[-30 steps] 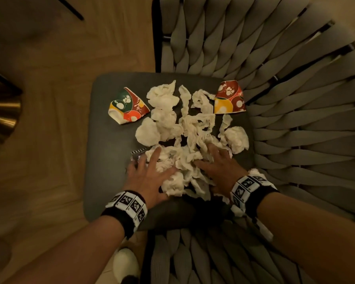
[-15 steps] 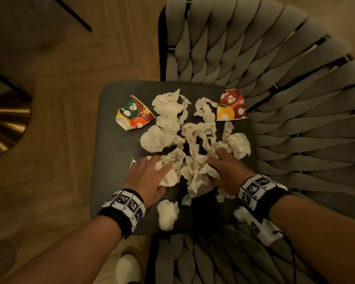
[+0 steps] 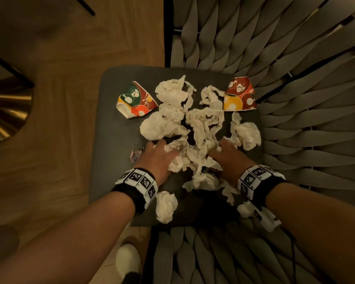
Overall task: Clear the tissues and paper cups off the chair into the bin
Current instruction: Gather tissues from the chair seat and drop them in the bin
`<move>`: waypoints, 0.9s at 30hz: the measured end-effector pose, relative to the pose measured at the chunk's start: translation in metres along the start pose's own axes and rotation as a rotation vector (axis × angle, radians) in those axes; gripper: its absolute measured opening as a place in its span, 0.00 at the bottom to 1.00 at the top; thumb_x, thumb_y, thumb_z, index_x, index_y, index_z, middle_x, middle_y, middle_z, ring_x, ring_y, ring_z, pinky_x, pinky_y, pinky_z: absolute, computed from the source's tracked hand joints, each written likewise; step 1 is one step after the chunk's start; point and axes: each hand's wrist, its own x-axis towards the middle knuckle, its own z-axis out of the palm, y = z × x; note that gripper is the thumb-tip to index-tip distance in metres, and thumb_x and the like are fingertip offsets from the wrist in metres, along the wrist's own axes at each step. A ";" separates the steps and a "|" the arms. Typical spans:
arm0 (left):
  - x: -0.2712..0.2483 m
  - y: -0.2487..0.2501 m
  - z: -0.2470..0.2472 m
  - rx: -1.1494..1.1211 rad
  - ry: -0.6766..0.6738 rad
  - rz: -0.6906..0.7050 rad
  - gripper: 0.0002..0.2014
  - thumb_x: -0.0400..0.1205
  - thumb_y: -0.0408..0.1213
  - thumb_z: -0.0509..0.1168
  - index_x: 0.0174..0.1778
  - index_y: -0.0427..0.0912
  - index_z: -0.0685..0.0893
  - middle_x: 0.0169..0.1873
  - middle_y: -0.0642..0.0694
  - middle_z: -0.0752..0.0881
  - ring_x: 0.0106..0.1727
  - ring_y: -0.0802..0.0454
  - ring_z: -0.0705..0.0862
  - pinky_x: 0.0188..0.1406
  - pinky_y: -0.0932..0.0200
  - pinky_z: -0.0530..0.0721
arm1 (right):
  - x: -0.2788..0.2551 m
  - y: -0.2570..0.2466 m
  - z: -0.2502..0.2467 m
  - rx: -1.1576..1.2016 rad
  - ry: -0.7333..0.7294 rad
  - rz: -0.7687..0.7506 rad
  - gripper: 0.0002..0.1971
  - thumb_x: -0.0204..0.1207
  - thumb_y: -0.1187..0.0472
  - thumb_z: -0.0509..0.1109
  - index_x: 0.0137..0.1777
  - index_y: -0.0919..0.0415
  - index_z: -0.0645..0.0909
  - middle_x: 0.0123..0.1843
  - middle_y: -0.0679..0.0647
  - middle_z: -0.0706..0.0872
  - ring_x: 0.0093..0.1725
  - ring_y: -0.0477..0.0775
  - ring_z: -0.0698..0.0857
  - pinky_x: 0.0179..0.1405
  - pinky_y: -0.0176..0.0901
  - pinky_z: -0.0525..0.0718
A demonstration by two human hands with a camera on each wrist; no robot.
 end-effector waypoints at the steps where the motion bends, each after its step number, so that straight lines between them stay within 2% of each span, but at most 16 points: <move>1: 0.000 0.001 -0.002 -0.050 0.006 -0.006 0.28 0.76 0.42 0.67 0.71 0.58 0.67 0.71 0.39 0.65 0.66 0.33 0.65 0.66 0.38 0.75 | -0.001 0.001 -0.004 0.042 0.008 -0.001 0.29 0.73 0.57 0.73 0.74 0.50 0.68 0.77 0.65 0.61 0.74 0.69 0.68 0.71 0.52 0.71; 4: -0.006 0.003 -0.012 -0.195 0.057 -0.017 0.25 0.74 0.42 0.70 0.68 0.55 0.74 0.65 0.36 0.71 0.63 0.34 0.70 0.64 0.38 0.76 | -0.006 0.002 -0.017 0.166 0.055 0.035 0.26 0.71 0.59 0.75 0.69 0.59 0.75 0.69 0.65 0.74 0.69 0.67 0.74 0.67 0.49 0.72; 6: -0.015 0.004 -0.022 -0.227 0.106 -0.018 0.25 0.72 0.44 0.71 0.66 0.56 0.75 0.63 0.37 0.73 0.63 0.35 0.71 0.63 0.40 0.77 | -0.010 0.003 -0.024 0.191 0.145 0.024 0.19 0.69 0.60 0.75 0.59 0.63 0.80 0.59 0.65 0.82 0.61 0.67 0.80 0.57 0.46 0.74; 8: -0.028 0.004 -0.029 -0.198 0.168 -0.036 0.27 0.71 0.47 0.72 0.66 0.59 0.73 0.65 0.40 0.73 0.65 0.38 0.72 0.64 0.41 0.76 | -0.015 0.003 -0.029 0.183 0.188 0.022 0.14 0.68 0.61 0.75 0.52 0.64 0.82 0.52 0.64 0.85 0.54 0.65 0.82 0.47 0.42 0.70; 12: -0.050 -0.007 -0.028 -0.111 0.209 -0.171 0.28 0.70 0.53 0.70 0.66 0.63 0.71 0.70 0.45 0.70 0.71 0.41 0.64 0.68 0.39 0.66 | -0.021 0.001 -0.033 0.185 0.223 -0.018 0.11 0.68 0.62 0.75 0.49 0.64 0.82 0.49 0.63 0.85 0.51 0.65 0.82 0.45 0.39 0.66; 14: -0.051 -0.016 -0.017 -0.110 0.154 -0.243 0.27 0.69 0.53 0.71 0.64 0.63 0.72 0.75 0.44 0.64 0.76 0.39 0.56 0.74 0.36 0.61 | -0.020 -0.001 -0.031 0.203 0.220 -0.031 0.10 0.68 0.63 0.75 0.48 0.64 0.82 0.49 0.64 0.84 0.50 0.65 0.82 0.45 0.39 0.66; 17: -0.046 -0.020 0.002 -0.110 0.028 -0.304 0.28 0.69 0.51 0.72 0.64 0.67 0.71 0.81 0.47 0.45 0.80 0.36 0.44 0.78 0.30 0.56 | -0.019 -0.003 -0.025 0.201 0.217 -0.033 0.10 0.69 0.62 0.74 0.48 0.64 0.82 0.49 0.63 0.84 0.50 0.63 0.82 0.44 0.39 0.65; 19: -0.040 -0.019 0.006 -0.121 0.003 -0.308 0.26 0.70 0.50 0.72 0.63 0.66 0.71 0.81 0.47 0.46 0.79 0.34 0.47 0.76 0.32 0.61 | -0.018 -0.004 -0.023 0.197 0.223 -0.030 0.10 0.68 0.62 0.75 0.48 0.64 0.81 0.49 0.63 0.84 0.50 0.63 0.82 0.44 0.39 0.66; 21: -0.035 -0.017 0.003 -0.169 0.016 -0.308 0.23 0.71 0.46 0.72 0.61 0.61 0.74 0.76 0.44 0.56 0.73 0.34 0.57 0.70 0.38 0.69 | -0.020 -0.005 -0.023 0.198 0.223 -0.020 0.09 0.68 0.63 0.74 0.47 0.65 0.81 0.48 0.64 0.85 0.49 0.64 0.82 0.43 0.40 0.67; 24: -0.033 -0.017 -0.005 -0.305 0.072 -0.312 0.17 0.72 0.41 0.70 0.57 0.54 0.79 0.63 0.42 0.70 0.61 0.36 0.70 0.59 0.46 0.75 | -0.029 -0.009 -0.030 0.196 0.226 -0.008 0.09 0.69 0.63 0.74 0.47 0.65 0.81 0.47 0.63 0.85 0.49 0.64 0.83 0.42 0.39 0.66; 27: -0.045 -0.018 -0.015 -0.468 0.118 -0.334 0.18 0.69 0.37 0.74 0.55 0.50 0.82 0.53 0.44 0.74 0.55 0.41 0.76 0.53 0.53 0.76 | -0.045 -0.013 -0.041 0.276 0.270 0.009 0.09 0.68 0.64 0.75 0.47 0.64 0.82 0.42 0.56 0.81 0.45 0.59 0.80 0.43 0.39 0.67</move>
